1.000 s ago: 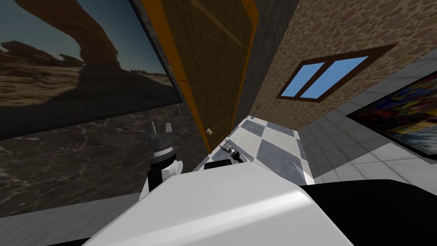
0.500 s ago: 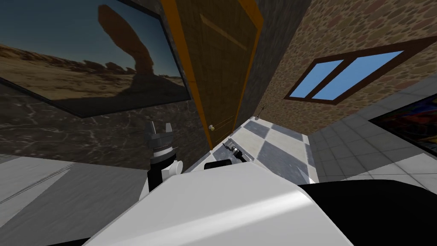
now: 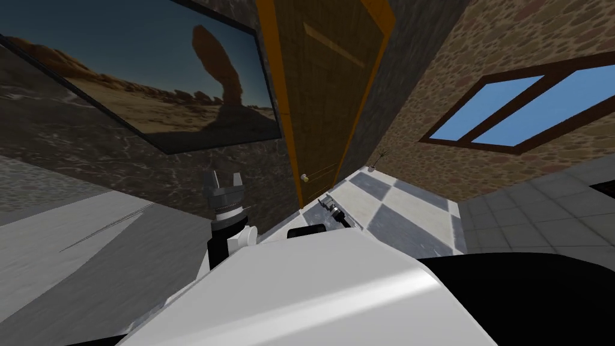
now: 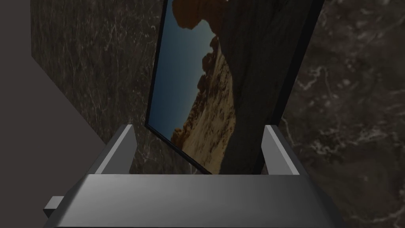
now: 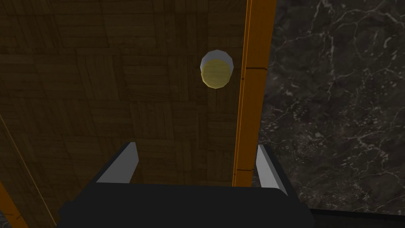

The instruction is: Pull the door open

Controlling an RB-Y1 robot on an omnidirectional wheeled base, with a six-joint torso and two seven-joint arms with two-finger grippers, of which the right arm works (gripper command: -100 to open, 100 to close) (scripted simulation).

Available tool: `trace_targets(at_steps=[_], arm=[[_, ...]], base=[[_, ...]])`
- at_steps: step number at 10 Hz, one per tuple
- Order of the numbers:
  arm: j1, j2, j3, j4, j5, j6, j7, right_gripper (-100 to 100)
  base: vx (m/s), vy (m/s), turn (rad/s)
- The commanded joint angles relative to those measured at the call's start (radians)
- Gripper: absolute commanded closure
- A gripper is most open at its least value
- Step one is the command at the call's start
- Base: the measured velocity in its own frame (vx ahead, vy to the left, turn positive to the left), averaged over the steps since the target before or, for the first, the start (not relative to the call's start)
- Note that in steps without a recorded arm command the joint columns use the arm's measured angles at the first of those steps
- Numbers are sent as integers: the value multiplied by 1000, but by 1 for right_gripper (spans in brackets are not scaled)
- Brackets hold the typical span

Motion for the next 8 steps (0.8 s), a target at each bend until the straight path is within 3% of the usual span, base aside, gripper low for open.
trace_targets(at_steps=[1,3,4,8], arm=[[2,-7,-42,2,-6,5,-3,-100],[-8,-13,-85,26,-15,-1,0,-100],[-8,-13,-85,26,-15,-1,0,-100],[-28,-25,-171,74,-32,-11,4,-100]], base=[[1,56,295],[29,60,276],[33,47,86],[64,50,232]])
